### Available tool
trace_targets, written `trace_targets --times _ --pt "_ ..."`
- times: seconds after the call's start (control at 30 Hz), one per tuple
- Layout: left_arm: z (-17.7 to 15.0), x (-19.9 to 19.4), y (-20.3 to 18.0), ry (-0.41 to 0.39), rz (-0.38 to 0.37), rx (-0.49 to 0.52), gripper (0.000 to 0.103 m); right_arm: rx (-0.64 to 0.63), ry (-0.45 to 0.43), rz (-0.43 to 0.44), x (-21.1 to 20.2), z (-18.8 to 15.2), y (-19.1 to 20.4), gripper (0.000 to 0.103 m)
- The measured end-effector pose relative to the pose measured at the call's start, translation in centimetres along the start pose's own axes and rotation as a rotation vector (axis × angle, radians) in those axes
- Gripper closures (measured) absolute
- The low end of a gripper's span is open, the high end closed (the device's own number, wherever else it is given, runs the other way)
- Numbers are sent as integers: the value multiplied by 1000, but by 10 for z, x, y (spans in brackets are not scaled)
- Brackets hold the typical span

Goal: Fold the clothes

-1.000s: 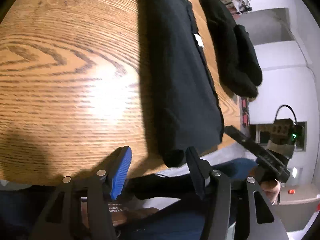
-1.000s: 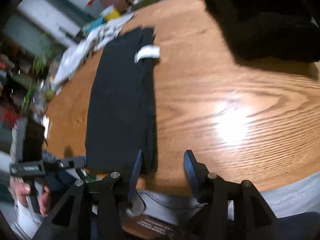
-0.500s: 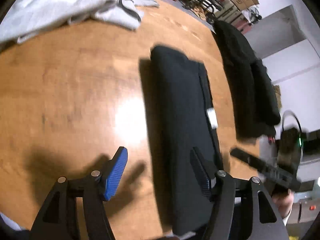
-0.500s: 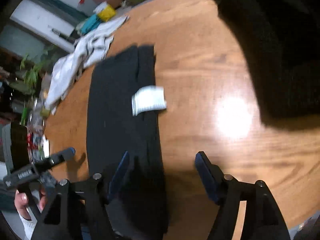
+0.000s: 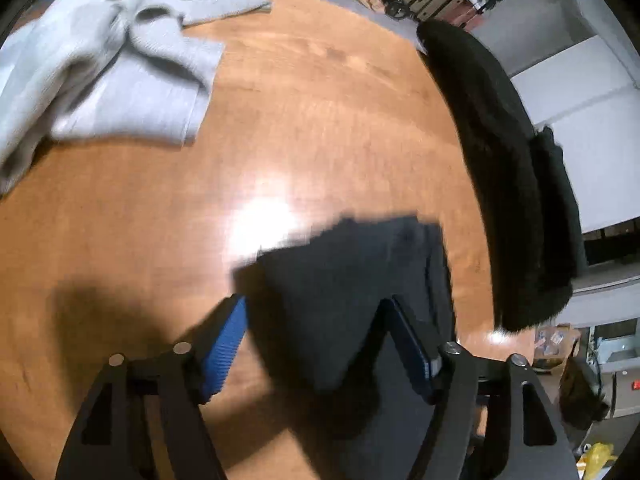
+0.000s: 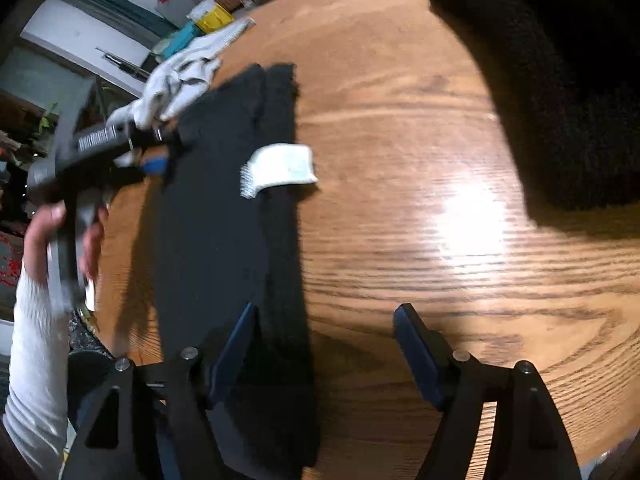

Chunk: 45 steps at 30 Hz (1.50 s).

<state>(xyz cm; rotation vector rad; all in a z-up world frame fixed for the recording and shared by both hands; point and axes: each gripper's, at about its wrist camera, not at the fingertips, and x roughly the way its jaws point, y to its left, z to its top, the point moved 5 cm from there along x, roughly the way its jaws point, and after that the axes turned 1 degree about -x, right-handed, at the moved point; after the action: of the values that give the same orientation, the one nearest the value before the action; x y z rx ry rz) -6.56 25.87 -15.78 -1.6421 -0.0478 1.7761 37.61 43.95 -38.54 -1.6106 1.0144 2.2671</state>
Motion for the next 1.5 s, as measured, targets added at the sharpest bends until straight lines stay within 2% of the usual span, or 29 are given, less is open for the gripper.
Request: trace_targets --times 0.1,0.13,0.2,0.27,0.37,0.47,0.63,0.8,0.87,0.9,0.97,1.1,1.17,1.23,1.3,1.33,1.37,1.4,1.5 --pt "16 6 -5 -1 -19 6 27 7 0 22 0 4 -1 26" --pt "17 10 -10 13 -15 37 28 9 3 29 0 6 -2 26" --pt "15 13 -17 28 14 99 60 8 7 45 0 10 0 26" --pt "13 15 -20 34 49 150 69 4 1 57 -1 14 1 26" --pt "13 7 -9 28 33 92 75 1 -14 71 -6 20 3 26" --pt "8 -17 26 -31 80 -17 75 -1 -45 61 -12 25 3 26" --pt "-41 -71 112 -93 92 -349 75 -18 -115 16 -31 30 4 26" --pt "-146 -122 152 -67 107 -421 75 -41 -54 64 -26 12 7 26" --pt "-177 -134 161 -62 74 -430 75 -22 -3 105 -16 1 7 26" --pt "-186 -140 166 -81 63 -434 75 -8 22 128 -11 -4 7 26" --pt "-200 -151 176 -120 48 -442 63 25 68 166 1 -12 8 26" --pt "-202 -164 191 -177 92 -469 52 60 62 184 11 -10 10 24" --pt "-203 -169 197 -201 107 -477 47 111 59 245 13 -5 10 21" --pt "-199 -169 190 -199 79 -444 46 154 82 307 19 -1 13 24" --pt "-196 -164 181 -184 56 -408 46 154 123 348 28 0 20 40" --pt "-195 -161 177 -172 46 -390 46 137 125 316 29 2 22 48" --pt "-196 -158 172 -157 41 -374 46 115 131 275 30 3 22 68" --pt "-196 -155 167 -143 34 -360 46 99 137 257 30 4 21 79" --pt "-197 -149 156 -119 13 -333 46 61 83 184 14 13 13 86"
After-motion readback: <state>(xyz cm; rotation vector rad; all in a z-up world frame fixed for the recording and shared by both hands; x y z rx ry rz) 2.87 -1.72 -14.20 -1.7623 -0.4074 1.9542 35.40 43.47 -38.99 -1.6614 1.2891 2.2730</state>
